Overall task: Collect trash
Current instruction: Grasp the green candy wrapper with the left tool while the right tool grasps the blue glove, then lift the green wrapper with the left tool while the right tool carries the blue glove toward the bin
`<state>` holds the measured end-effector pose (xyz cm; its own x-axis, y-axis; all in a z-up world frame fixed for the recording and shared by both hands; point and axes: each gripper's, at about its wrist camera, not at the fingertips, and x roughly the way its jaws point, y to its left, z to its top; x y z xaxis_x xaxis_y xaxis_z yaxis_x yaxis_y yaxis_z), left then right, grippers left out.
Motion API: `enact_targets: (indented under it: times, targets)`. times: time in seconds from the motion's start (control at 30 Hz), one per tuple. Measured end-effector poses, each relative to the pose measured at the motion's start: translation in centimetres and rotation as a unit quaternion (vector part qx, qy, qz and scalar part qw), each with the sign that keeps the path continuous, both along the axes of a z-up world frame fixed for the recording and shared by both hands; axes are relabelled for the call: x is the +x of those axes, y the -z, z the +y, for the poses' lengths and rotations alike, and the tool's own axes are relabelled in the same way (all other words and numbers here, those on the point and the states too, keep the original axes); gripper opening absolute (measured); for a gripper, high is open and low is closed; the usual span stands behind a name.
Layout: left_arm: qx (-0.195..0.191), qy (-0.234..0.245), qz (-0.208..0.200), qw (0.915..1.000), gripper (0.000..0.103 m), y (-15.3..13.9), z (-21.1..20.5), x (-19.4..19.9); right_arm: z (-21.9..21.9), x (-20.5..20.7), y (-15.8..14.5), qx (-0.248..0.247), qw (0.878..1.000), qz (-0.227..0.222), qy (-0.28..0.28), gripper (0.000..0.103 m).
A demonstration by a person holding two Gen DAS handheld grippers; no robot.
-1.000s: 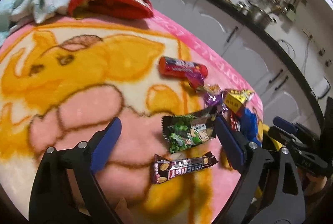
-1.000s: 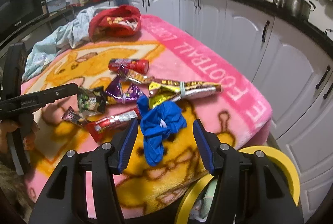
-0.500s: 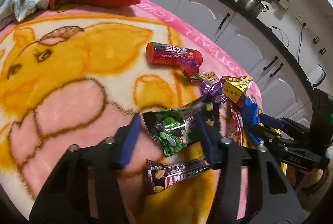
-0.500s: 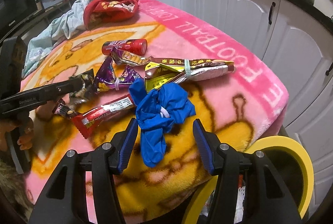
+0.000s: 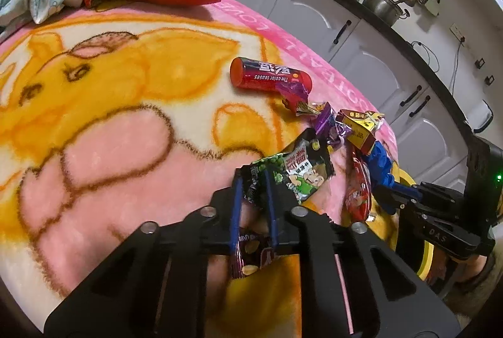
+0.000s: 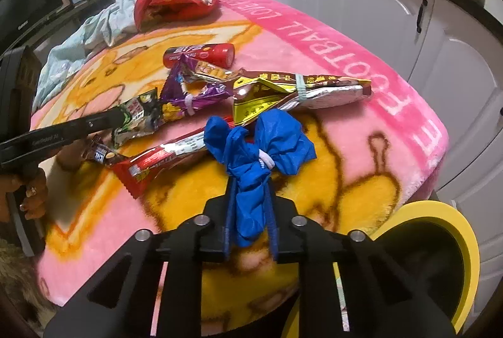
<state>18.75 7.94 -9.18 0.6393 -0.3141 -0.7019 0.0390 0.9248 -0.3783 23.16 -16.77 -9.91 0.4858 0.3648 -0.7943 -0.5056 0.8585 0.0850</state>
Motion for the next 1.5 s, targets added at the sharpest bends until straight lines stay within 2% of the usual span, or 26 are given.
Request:
enact_targets:
  times: [0.27, 0.67, 1.0, 1.5]
  targets:
    - [0.025, 0.002, -0.026, 0.9994, 0.002, -1.5, -0.8, -1.1, -0.1, -0.7, -0.8, 0.003, 1.000, -0.010, -0.004, 0.011]
    - [0.030, -0.001, -0.069, 0.9971, 0.001, -4.7, -1.3, -2.6, -1.2, -2.7, -3.3, 0.021, 0.999, -0.031, -0.009, 0.011]
    - [0.029, 0.028, -0.106, 0.9936, 0.001, -7.3, -4.3, -3.7, -3.0, -4.4, -6.2, 0.036, 0.997, -0.070, 0.002, 0.011]
    - [0.036, 0.088, -0.125, 0.9877, 0.001, -9.0, -10.5, -3.7, -8.3, -6.1, -8.8, 0.060, 0.992, -0.098, 0.050, 0.011]
